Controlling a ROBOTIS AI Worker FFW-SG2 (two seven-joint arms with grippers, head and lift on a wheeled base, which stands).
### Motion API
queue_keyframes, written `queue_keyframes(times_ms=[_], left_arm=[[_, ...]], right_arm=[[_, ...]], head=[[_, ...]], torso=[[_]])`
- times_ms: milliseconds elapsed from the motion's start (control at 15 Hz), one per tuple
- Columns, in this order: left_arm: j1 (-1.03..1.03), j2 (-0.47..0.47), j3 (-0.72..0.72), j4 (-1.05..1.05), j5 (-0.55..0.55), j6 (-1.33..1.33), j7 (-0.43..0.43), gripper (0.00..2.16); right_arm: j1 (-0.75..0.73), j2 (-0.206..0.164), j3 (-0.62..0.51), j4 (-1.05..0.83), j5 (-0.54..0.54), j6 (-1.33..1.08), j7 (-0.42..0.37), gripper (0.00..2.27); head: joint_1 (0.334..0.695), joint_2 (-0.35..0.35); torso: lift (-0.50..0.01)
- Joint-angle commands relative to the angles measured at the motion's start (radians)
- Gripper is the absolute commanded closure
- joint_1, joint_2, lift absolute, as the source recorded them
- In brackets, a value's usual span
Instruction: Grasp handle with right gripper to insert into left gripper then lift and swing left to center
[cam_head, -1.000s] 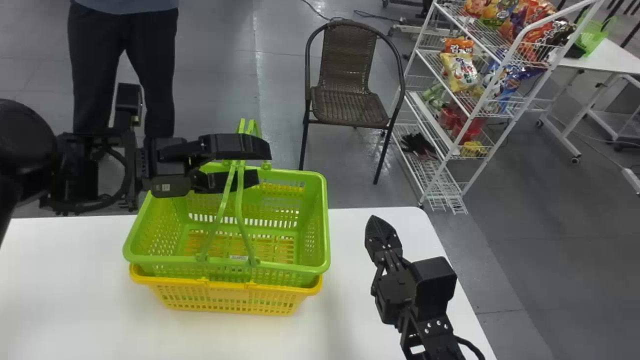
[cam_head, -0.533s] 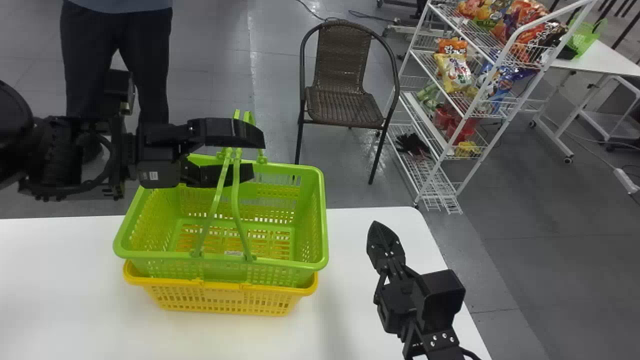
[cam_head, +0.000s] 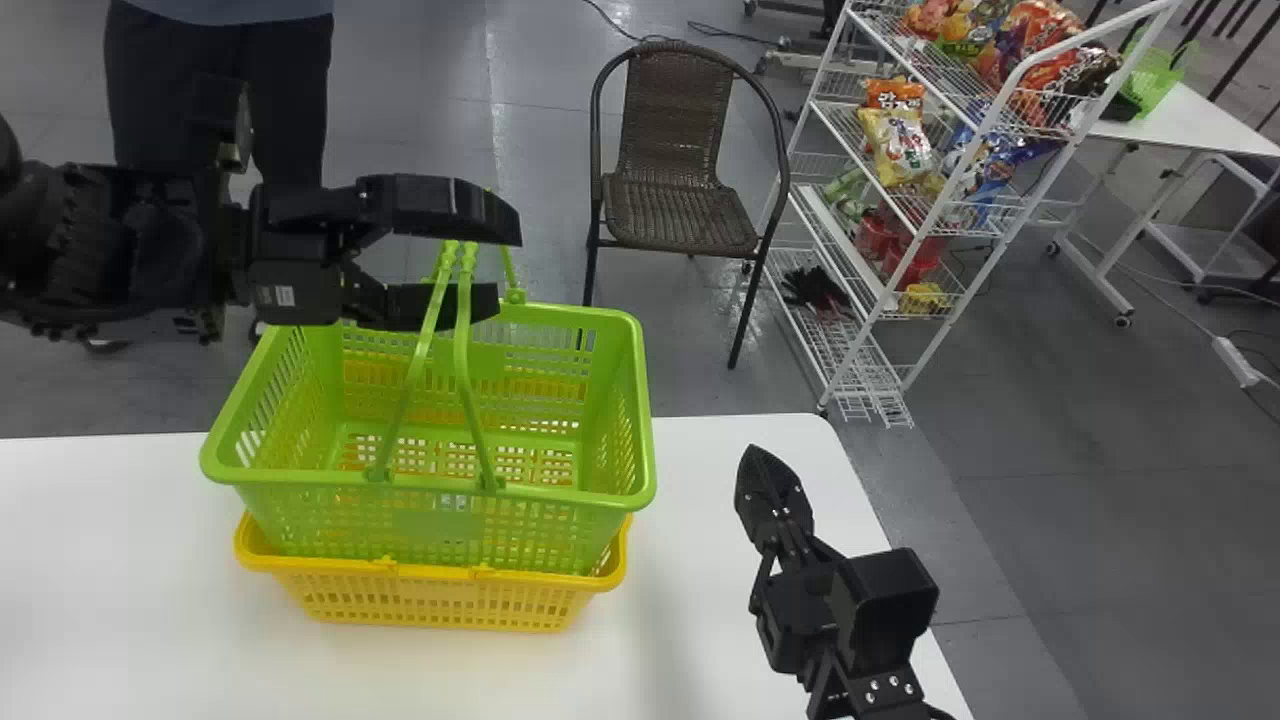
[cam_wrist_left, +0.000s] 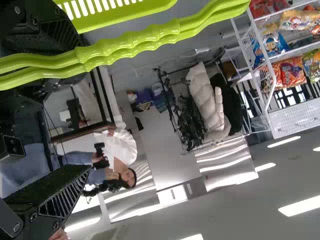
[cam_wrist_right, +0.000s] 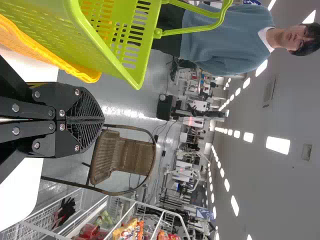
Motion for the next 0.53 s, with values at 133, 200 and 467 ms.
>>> queue_keyframes(times_ms=[133,200,467], left_arm=[[-0.044,0.0,0.002,0.003,0.04,0.005,0.014,0.13],[-0.053,0.002,0.006,0.002,0.055,0.005,0.02,0.13],[-0.081,0.005,0.015,0.002,0.099,0.005,0.033,0.13]], right_arm=[[0.021,0.0,-0.014,0.0,-0.017,-0.037,0.0,2.21],[0.024,0.0,-0.015,0.001,-0.02,-0.037,0.0,2.21],[0.032,0.002,-0.02,0.02,-0.026,-0.067,-0.002,2.21]], head=[[0.695,-0.263],[0.695,-0.265],[0.695,-0.27]], torso=[[0.0],[0.0],[0.0]])
